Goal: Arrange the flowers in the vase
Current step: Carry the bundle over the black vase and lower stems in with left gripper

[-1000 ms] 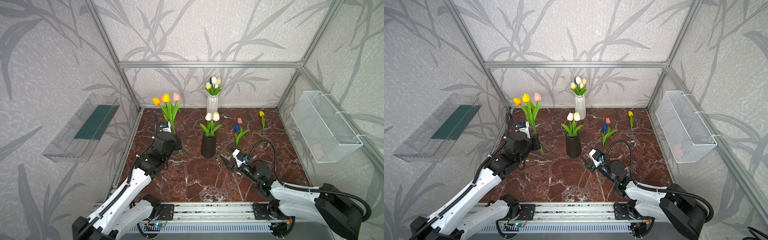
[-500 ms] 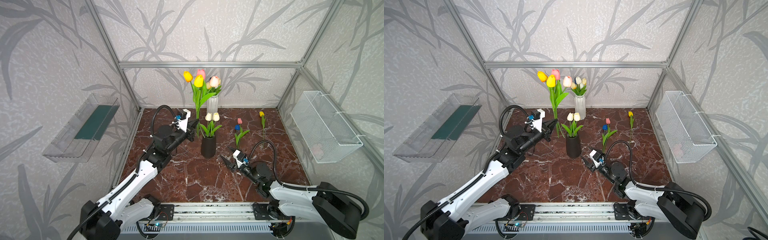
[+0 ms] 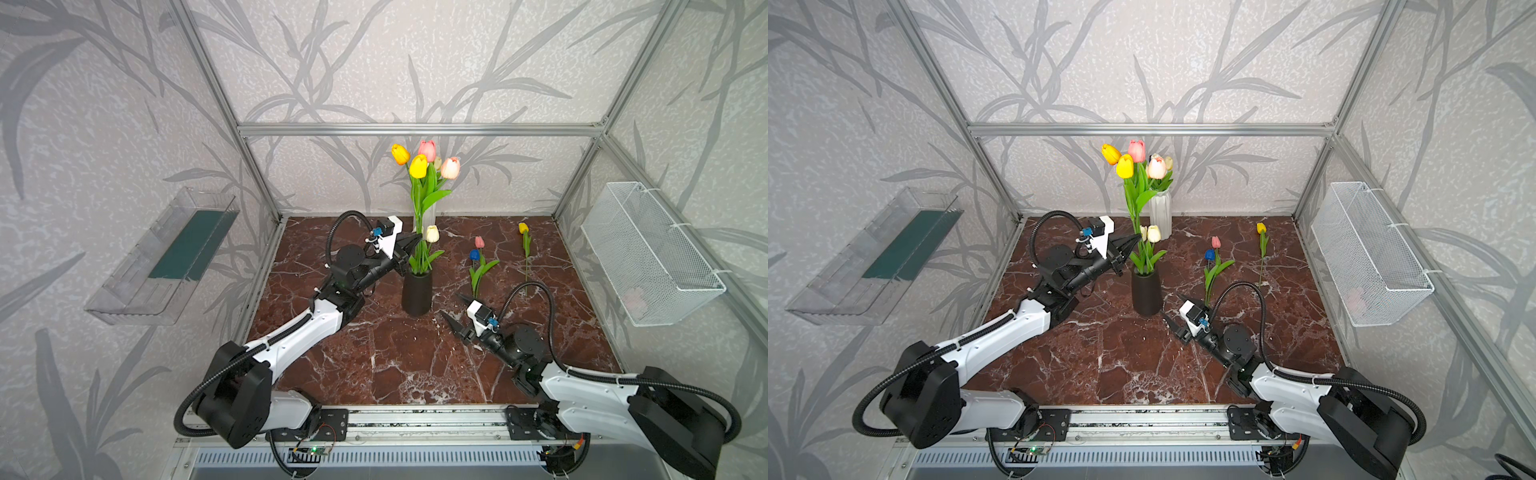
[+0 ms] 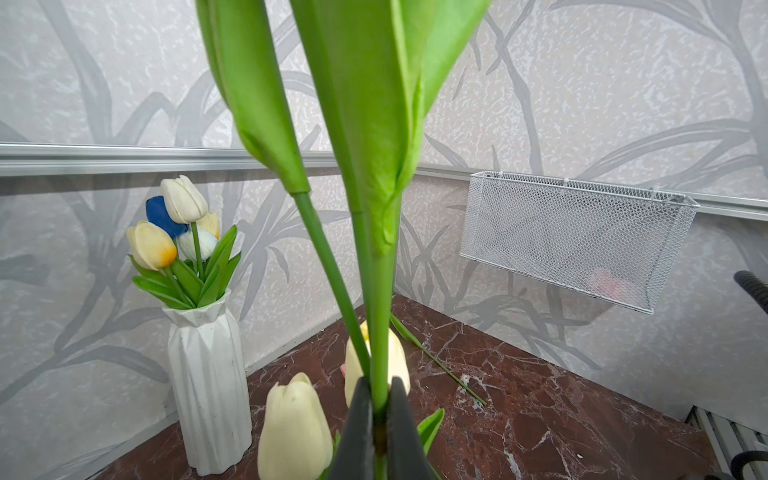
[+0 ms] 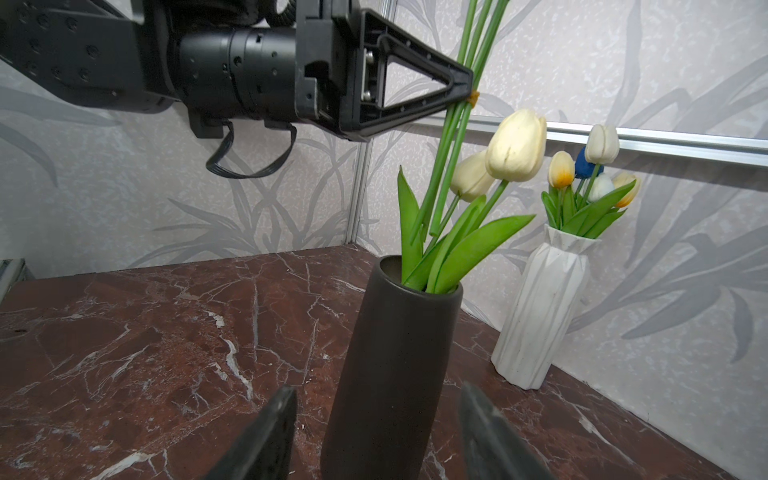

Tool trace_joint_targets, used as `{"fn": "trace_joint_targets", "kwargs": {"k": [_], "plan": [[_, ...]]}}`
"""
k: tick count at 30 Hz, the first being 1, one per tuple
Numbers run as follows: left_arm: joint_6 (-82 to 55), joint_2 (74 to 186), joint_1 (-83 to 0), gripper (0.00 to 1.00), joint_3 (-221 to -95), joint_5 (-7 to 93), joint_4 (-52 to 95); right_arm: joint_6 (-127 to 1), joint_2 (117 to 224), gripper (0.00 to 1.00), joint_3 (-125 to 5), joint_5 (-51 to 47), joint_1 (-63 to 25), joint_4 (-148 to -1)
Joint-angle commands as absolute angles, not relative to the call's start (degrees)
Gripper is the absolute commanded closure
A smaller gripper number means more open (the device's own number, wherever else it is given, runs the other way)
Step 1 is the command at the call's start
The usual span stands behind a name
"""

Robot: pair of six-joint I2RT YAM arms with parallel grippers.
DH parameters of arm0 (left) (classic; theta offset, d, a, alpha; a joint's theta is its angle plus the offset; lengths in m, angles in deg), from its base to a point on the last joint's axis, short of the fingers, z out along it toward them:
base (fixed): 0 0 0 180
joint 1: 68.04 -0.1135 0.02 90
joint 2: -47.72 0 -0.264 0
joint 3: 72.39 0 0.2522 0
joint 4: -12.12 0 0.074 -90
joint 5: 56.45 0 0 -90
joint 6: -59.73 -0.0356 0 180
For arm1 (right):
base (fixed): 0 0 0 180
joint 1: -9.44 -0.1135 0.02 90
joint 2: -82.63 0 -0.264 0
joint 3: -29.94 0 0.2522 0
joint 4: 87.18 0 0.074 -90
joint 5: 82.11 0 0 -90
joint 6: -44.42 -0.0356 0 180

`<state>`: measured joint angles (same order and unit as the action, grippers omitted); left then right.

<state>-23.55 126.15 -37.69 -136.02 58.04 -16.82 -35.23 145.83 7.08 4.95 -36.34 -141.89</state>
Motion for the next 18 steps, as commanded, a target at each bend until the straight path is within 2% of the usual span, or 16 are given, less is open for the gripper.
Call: {"fn": "trace_joint_targets", "kwargs": {"k": [1, 10, 18], "plan": [[-22.7, 126.6, -37.5, 1.00, -135.7, 57.7, -22.7, -34.9, 144.4, 0.37, 7.5, 4.5, -36.6, -142.5], [-24.7, 126.1, -37.6, 1.00, -131.7, 49.5, -21.0, -35.2, 144.0, 0.37, 7.4, 3.6, -36.7, -142.0], [-24.4, 127.1, -37.6, 1.00, -130.3, 46.5, -21.7, -35.2, 143.5, 0.37, 7.4, 3.6, -36.7, -141.8]]}}
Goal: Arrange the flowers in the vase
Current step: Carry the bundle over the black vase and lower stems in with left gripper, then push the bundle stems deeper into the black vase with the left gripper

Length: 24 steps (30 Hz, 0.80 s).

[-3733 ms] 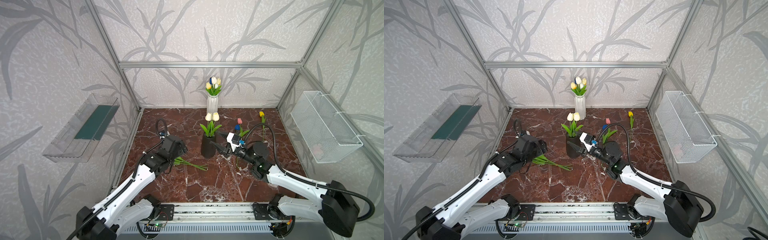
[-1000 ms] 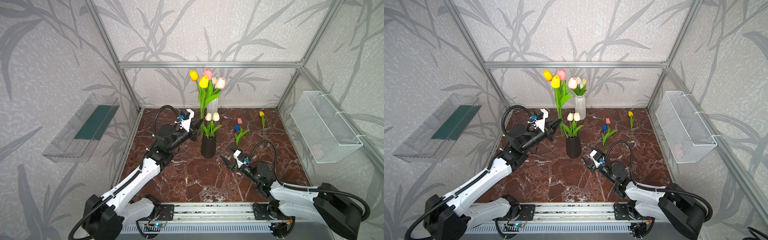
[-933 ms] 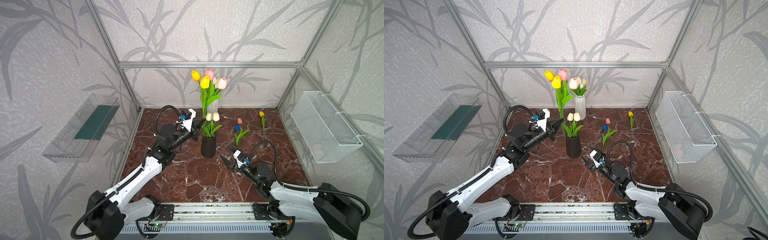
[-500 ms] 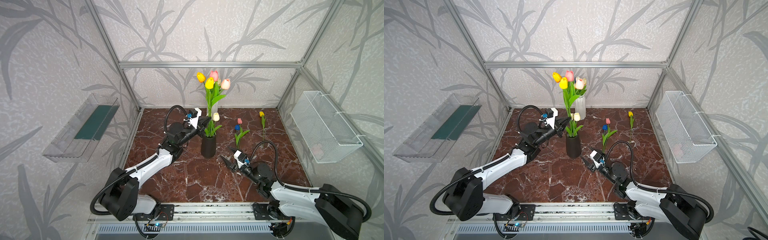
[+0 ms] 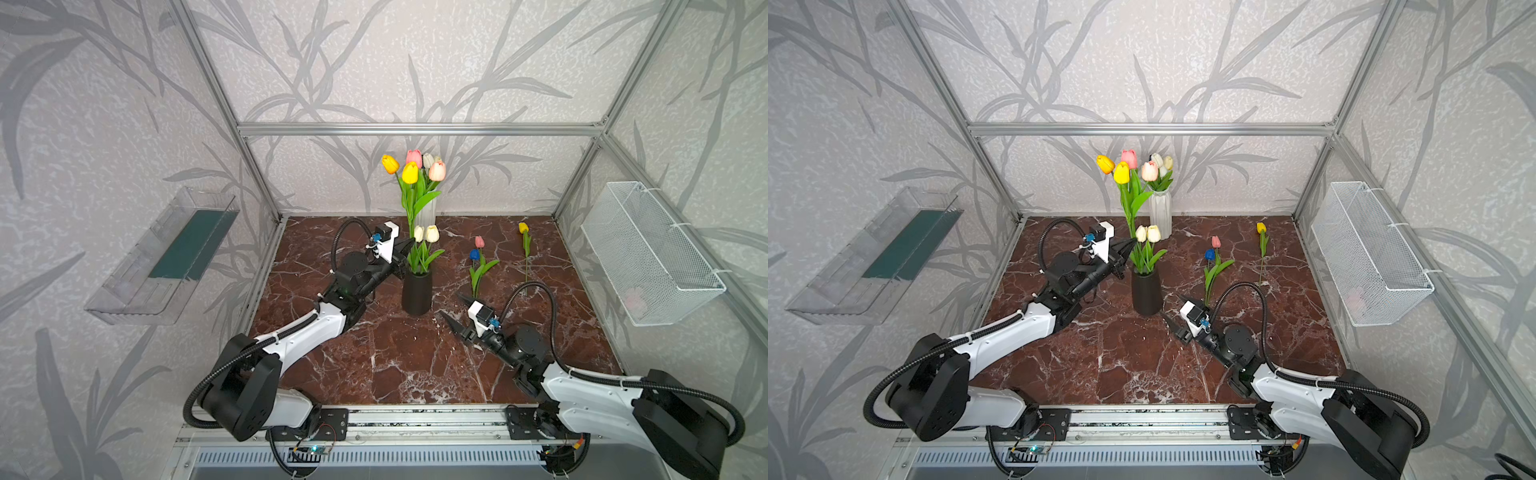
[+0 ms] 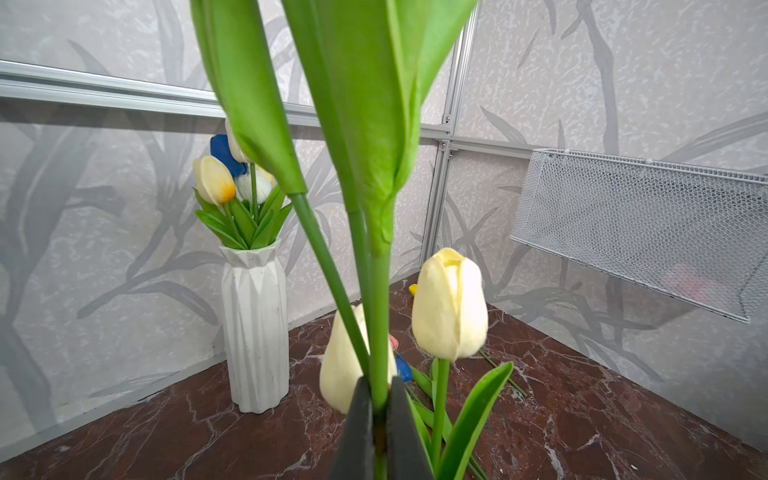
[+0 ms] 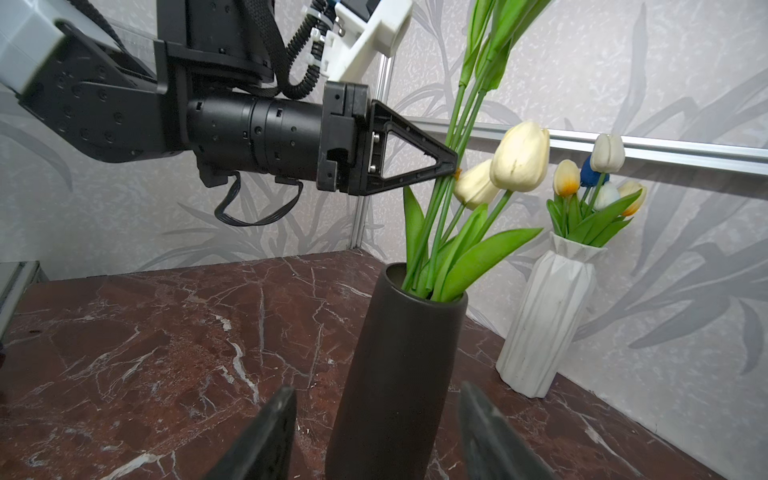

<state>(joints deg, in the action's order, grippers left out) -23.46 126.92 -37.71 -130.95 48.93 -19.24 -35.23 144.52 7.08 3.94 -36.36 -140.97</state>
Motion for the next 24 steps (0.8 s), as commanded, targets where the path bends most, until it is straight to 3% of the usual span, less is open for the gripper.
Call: {"fn": "trace_joint_targets", "kwargs": {"k": [1, 22, 24], "plan": [[-24.2, 127.1, -37.5, 1.00, -130.3, 45.8, -21.4, -35.2, 143.7, 0.38, 7.4, 3.5, -36.7, -141.9], [-31.5, 126.1, -32.5, 1.00, -127.1, 40.0, -21.3, -35.3, 145.0, 0.37, 7.5, 3.9, -36.7, -143.3], [-31.2, 126.0, -32.4, 0.91, -126.8, 39.8, -21.6, -35.3, 145.0, 0.37, 7.5, 4.0, -36.7, -143.2]]}}
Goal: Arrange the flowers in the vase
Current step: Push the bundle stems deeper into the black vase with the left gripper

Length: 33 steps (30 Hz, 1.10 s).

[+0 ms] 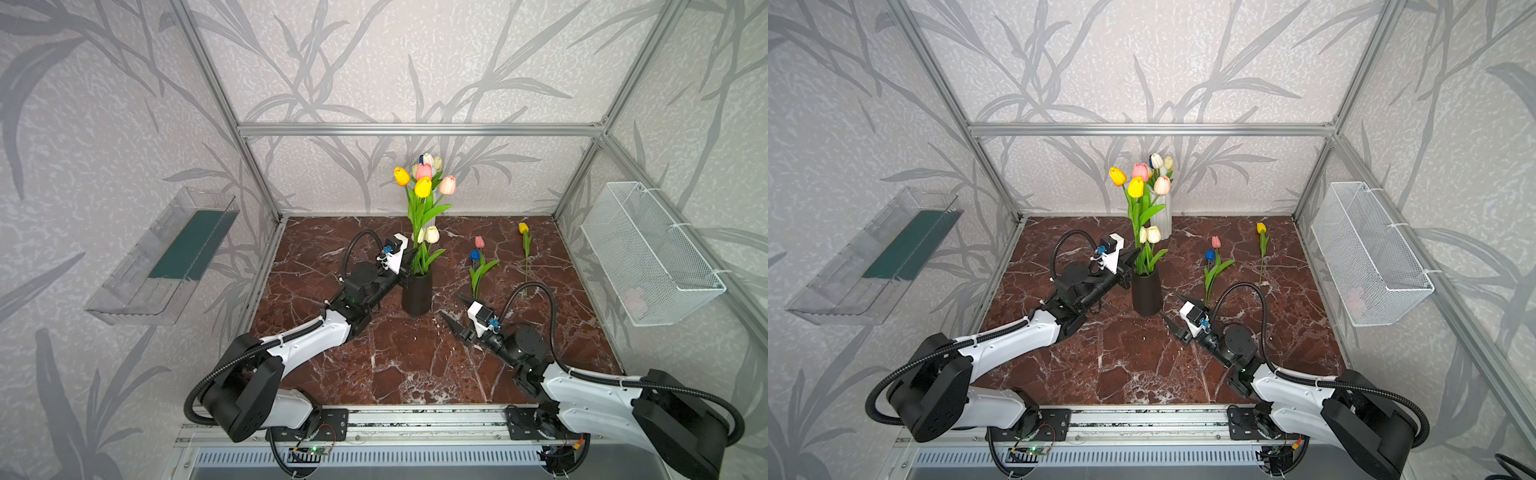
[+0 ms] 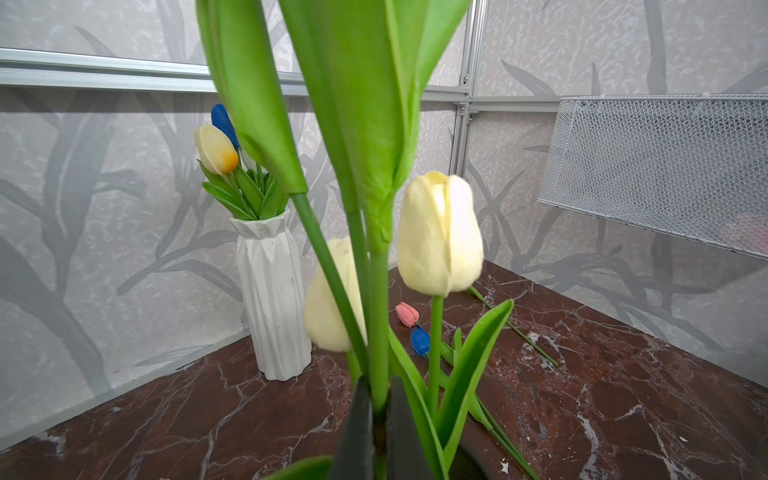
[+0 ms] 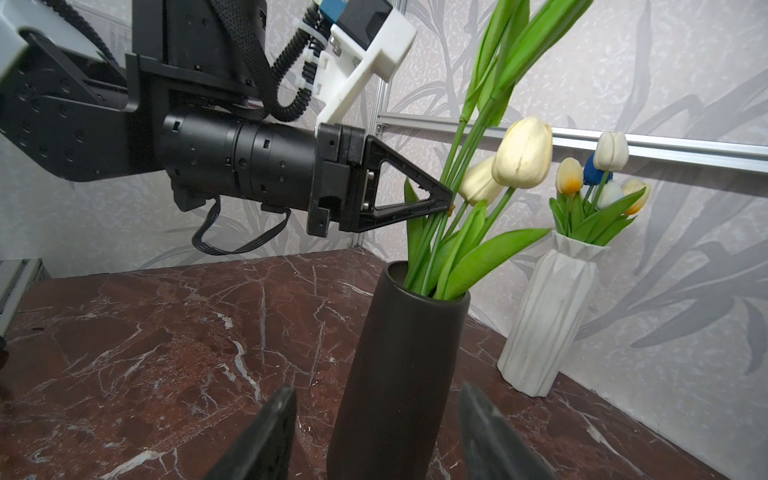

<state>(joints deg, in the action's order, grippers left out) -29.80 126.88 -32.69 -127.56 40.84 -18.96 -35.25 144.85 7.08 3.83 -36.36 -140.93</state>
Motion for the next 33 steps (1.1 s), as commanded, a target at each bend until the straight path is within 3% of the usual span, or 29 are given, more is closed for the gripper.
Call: {"fn": "trace_joint_targets", "kwargs": {"k": [1, 5, 7, 18, 26, 27, 29, 33], "plan": [[-31.1, 125.7, -32.3, 0.89, -126.6, 39.8, -21.5, -35.2, 145.1, 0.37, 7.4, 3.9, -36.7, -143.1], [-30.7, 124.7, -32.2, 0.65, -126.4, 39.8, -21.0, -35.3, 145.8, 0.37, 7.3, 3.5, -36.7, -143.2], [-30.7, 124.2, -32.2, 0.60, -126.3, 39.7, -20.4, -35.3, 146.0, 0.37, 7.2, 3.4, -36.7, -143.2], [-30.0, 119.0, -32.2, 0.59, -124.4, 39.0, -17.8, -35.2, 145.9, 0.37, 7.1, 3.2, -36.7, -143.0], [-32.3, 116.6, -34.1, 0.60, -131.8, 42.2, -7.5, -35.0, 145.9, 0.37, 6.9, 2.7, -36.7, -142.4], [-31.9, 116.8, -35.1, 0.54, -134.7, 43.7, -4.2, -35.0, 145.9, 0.37, 6.9, 2.6, -36.7, -142.3], [-30.4, 118.7, -37.2, 0.26, -140.9, 47.4, 2.8, -35.0, 146.0, 0.37, 6.7, 2.4, -36.7, -141.9], [-28.7, 125.0, -40.1, 0.16, -153.9, 52.0, 15.0, -34.9, 146.6, 0.37, 6.5, 2.3, -36.8, -142.0]]}}
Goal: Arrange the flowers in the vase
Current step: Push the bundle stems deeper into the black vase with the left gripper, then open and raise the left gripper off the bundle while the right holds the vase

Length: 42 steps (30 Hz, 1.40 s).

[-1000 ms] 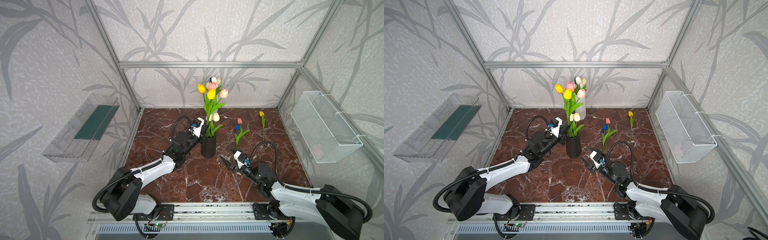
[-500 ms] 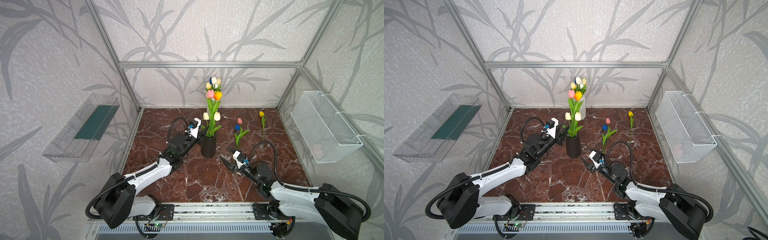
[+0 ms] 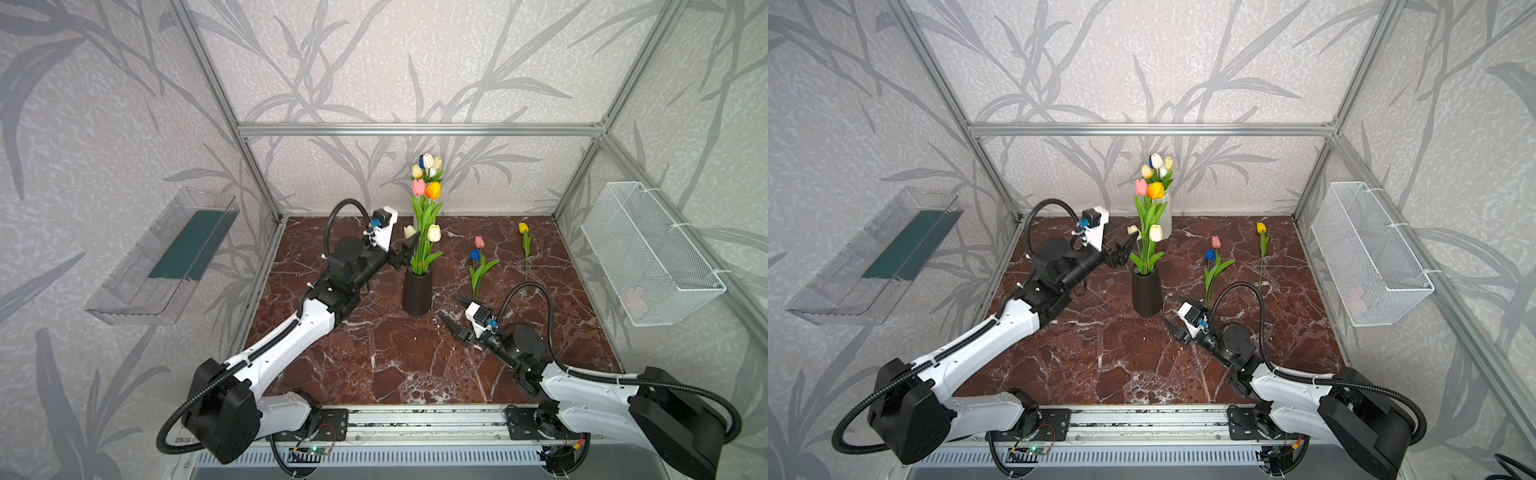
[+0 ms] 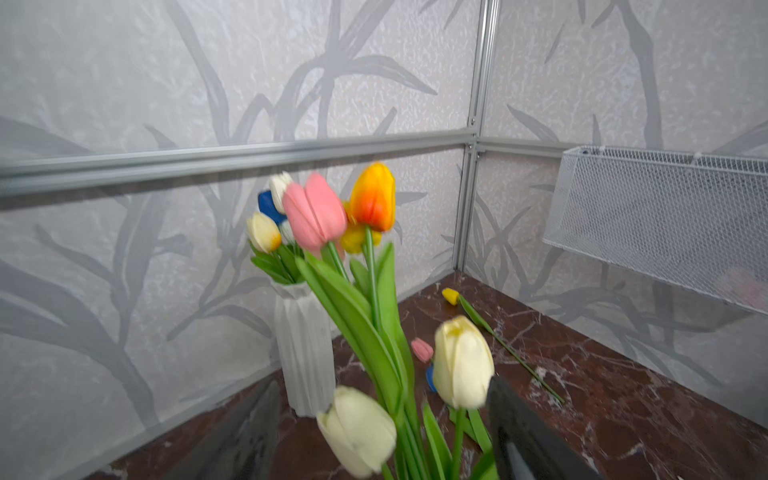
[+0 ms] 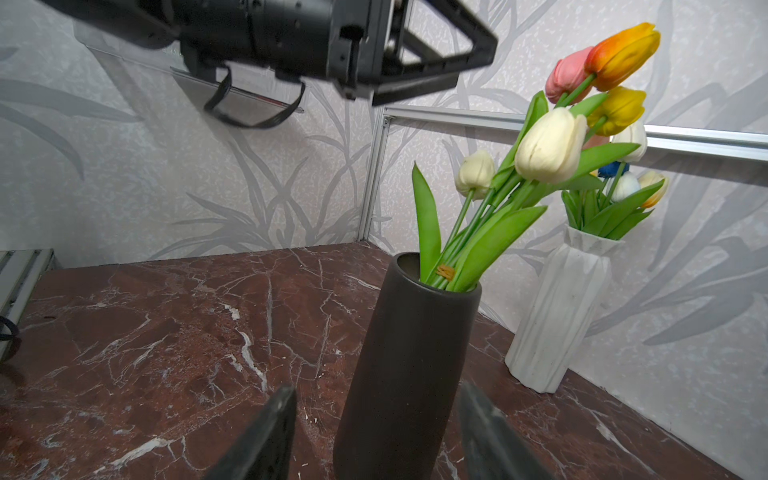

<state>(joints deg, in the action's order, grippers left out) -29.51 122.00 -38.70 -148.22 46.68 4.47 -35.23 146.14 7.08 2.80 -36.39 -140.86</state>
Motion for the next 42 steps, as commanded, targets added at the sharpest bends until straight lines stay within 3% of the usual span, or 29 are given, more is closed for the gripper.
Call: {"fn": "trace_joint_targets", "kwargs": {"k": [1, 3, 9, 19, 28, 31, 38, 42], "plan": [[-28.1, 126.8, -40.9, 0.14, -156.6, 54.6, 16.9, -34.9, 146.7, 0.37, 6.4, 2.3, -36.9, -142.1], [-27.1, 130.5, -41.9, 0.07, -161.8, 57.0, 21.3, -34.6, 146.7, 0.37, 6.4, 2.2, -36.9, -142.0], [-27.4, 139.7, -42.9, 0.01, -174.1, 63.0, 33.5, -34.1, 146.2, 0.37, 6.2, 2.2, -37.3, -141.1], [-27.4, 147.2, -43.0, 0.02, -180.1, 65.0, 37.9, -33.2, 146.7, 0.37, 5.7, 2.0, -38.0, -140.2], [-28.9, 147.1, -42.8, 0.34, -178.9, 66.9, 33.3, -31.8, 147.0, 0.37, 5.1, 2.5, -38.8, -139.0], [-28.9, 146.3, -42.9, 0.37, -177.9, 67.0, 31.8, -31.4, 147.4, 0.37, 5.0, 2.7, -38.9, -138.8], [-29.2, 143.9, -42.8, 0.61, -175.5, 67.4, 29.2, -30.9, 147.8, 0.37, 4.8, 3.2, -39.2, -138.6], [-29.1, 143.1, -42.8, 0.63, -174.6, 66.7, 28.2, -30.7, 148.1, 0.36, 4.8, 3.2, -39.4, -138.7]]}}
